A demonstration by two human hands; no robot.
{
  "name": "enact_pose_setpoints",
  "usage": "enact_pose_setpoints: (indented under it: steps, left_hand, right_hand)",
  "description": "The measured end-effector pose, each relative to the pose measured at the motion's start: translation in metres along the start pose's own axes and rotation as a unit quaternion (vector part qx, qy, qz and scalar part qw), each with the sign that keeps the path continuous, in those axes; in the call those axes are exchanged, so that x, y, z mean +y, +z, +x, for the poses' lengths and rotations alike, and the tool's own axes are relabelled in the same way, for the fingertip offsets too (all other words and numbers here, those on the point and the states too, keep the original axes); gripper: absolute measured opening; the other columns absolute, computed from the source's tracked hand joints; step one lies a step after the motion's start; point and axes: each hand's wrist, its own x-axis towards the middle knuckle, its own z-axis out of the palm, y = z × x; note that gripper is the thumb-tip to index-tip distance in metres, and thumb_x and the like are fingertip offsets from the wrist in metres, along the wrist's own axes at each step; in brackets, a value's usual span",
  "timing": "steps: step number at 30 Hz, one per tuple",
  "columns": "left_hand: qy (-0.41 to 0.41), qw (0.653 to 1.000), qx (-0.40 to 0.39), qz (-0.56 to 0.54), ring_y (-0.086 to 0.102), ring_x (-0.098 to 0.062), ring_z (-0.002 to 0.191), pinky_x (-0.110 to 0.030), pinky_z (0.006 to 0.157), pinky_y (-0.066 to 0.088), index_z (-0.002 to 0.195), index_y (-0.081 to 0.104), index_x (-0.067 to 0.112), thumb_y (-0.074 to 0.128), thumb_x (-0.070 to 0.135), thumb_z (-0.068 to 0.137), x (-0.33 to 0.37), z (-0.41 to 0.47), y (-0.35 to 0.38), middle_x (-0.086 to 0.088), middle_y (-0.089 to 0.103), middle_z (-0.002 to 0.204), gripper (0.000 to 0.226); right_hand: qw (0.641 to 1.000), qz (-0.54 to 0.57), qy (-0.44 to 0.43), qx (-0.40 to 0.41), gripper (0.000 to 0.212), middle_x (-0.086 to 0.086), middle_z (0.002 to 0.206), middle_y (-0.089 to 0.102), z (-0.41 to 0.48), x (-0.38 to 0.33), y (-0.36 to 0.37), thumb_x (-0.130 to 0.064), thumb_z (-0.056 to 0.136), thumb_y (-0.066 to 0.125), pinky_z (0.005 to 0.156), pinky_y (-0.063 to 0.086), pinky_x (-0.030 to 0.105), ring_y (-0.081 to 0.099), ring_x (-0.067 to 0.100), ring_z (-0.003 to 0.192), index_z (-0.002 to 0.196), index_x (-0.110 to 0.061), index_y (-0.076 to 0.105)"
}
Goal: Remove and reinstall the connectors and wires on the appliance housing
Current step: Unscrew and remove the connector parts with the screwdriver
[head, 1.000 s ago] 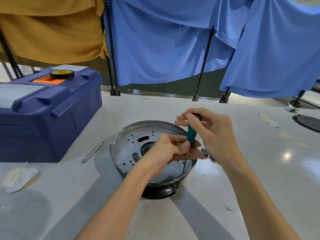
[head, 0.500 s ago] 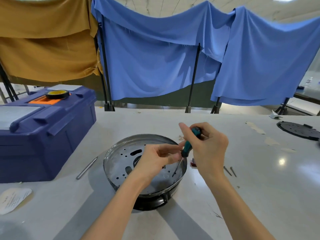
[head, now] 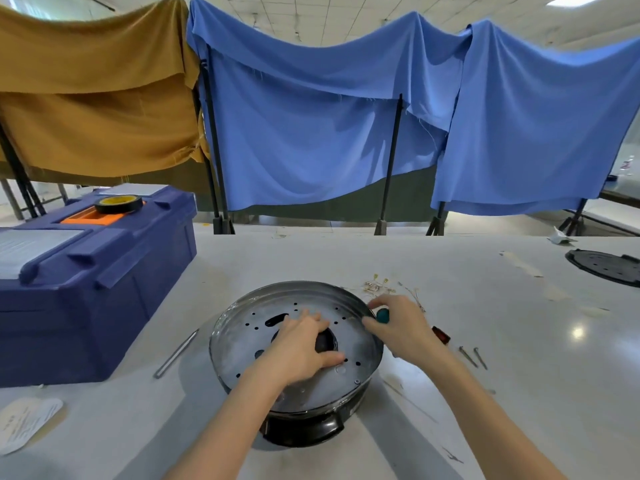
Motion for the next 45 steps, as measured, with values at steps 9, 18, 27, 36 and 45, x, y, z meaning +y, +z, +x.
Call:
enact_pose_setpoints:
  steps: [9,18,27,36,45]
  left_hand:
    - [0.045,0.996,-0.043,-0.056,0.002,-0.013,0.149,-0.043,0.121,0.006,0.147,0.037,0.025,0.075,0.043,0.077,-0.012,-0.006,-0.001,0.010,0.024,0.157,0.081]
    - [0.059,0.994,-0.091,0.005,0.003,-0.021,0.149,-0.043,0.119,0.016,0.144,0.039,0.037,0.084,0.031,0.069,-0.008,-0.013,-0.014,0.008,0.017,0.159,0.087]
    - [0.052,0.998,-0.027,-0.034,0.023,-0.016,0.144,-0.034,0.115,0.024,0.148,0.034,0.026,0.072,0.052,0.076,0.004,-0.009,-0.008,0.001,0.033,0.153,0.085]
    - [0.048,0.997,-0.046,-0.037,0.017,-0.010,0.145,-0.034,0.118,0.019,0.147,0.037,0.023,0.088,0.043,0.060,0.007,-0.018,-0.006,0.007,0.033,0.154,0.102]
    - [0.037,0.998,-0.049,-0.033,0.026,-0.012,0.143,-0.037,0.115,0.026,0.145,0.039,0.022,0.088,0.045,0.058,0.011,-0.026,-0.009,0.012,0.038,0.150,0.103]
  right_hand:
    - [0.994,-0.031,0.037,-0.094,0.031,0.003,0.049,0.062,-0.014,0.002,-0.028,-0.030,0.086,0.068,0.034,0.033,0.015,0.042,0.010,0.032,0.080,-0.001,0.062]
    - [0.997,0.000,0.040,-0.061,0.020,-0.001,0.041,0.053,-0.016,-0.004,-0.013,-0.007,0.084,0.054,0.032,0.029,0.014,0.038,0.009,0.027,0.081,0.011,0.062]
    - [0.992,0.070,0.090,0.049,0.013,0.011,0.055,0.067,-0.014,0.029,-0.059,-0.007,0.089,0.061,0.036,0.037,0.018,0.048,0.009,0.032,0.078,-0.004,0.068]
    - [0.977,-0.084,0.187,0.056,0.010,0.003,0.048,0.055,-0.016,0.090,-0.082,-0.002,0.082,0.071,0.042,0.035,0.021,0.047,0.016,0.039,0.074,-0.004,0.066]
    - [0.955,-0.183,0.230,0.036,0.020,0.013,0.071,0.052,-0.009,0.099,-0.061,0.003,0.081,0.063,0.059,0.034,0.031,0.045,0.023,0.065,0.071,-0.005,0.048]
